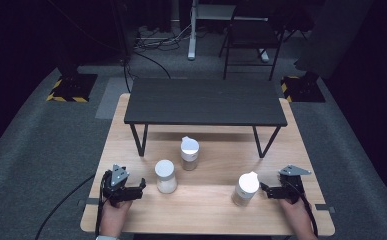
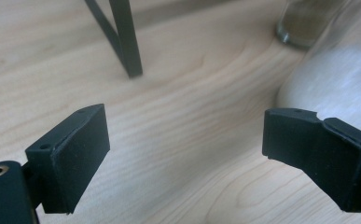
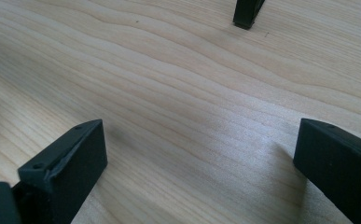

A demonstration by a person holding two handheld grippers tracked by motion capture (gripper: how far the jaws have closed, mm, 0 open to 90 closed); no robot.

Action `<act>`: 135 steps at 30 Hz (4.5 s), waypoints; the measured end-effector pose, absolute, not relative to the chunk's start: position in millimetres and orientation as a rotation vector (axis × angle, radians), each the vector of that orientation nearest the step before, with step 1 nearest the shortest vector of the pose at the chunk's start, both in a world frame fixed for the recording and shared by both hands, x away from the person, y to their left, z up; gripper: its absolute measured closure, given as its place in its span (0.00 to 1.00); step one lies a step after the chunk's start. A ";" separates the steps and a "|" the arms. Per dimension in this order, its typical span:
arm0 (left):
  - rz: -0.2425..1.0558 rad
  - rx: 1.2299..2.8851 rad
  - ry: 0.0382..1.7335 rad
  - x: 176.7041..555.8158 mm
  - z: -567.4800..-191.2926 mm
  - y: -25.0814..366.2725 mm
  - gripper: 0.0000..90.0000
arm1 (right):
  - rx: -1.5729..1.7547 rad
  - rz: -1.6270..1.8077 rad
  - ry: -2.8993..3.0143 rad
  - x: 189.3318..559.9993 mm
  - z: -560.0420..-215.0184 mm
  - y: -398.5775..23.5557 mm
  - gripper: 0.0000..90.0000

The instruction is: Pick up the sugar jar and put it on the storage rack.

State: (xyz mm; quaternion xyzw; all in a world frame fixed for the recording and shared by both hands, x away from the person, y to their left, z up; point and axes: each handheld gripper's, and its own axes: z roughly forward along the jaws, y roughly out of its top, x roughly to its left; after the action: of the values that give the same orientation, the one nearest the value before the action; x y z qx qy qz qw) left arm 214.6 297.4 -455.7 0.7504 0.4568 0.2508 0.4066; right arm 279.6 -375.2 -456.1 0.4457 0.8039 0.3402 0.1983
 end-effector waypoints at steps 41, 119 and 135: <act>0.644 1.608 0.868 192.2 -460.5 286.8 0.08 | 1.253 0.948 2.242 279.5 -456.2 -373.9 0.03; 0.594 1.689 0.777 214.9 -443.4 253.2 0.38 | 1.267 0.942 2.231 277.8 -456.1 -371.8 0.03; 0.596 1.635 0.747 226.0 -368.1 263.3 0.38 | 1.269 0.936 2.228 278.0 -456.0 -370.7 0.02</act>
State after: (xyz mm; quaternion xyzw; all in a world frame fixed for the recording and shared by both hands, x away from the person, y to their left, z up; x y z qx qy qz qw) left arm 226.0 263.3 -368.1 0.7007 0.3202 0.2556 0.5842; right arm 278.0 -370.7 -456.0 0.4551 0.7990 0.3357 0.2044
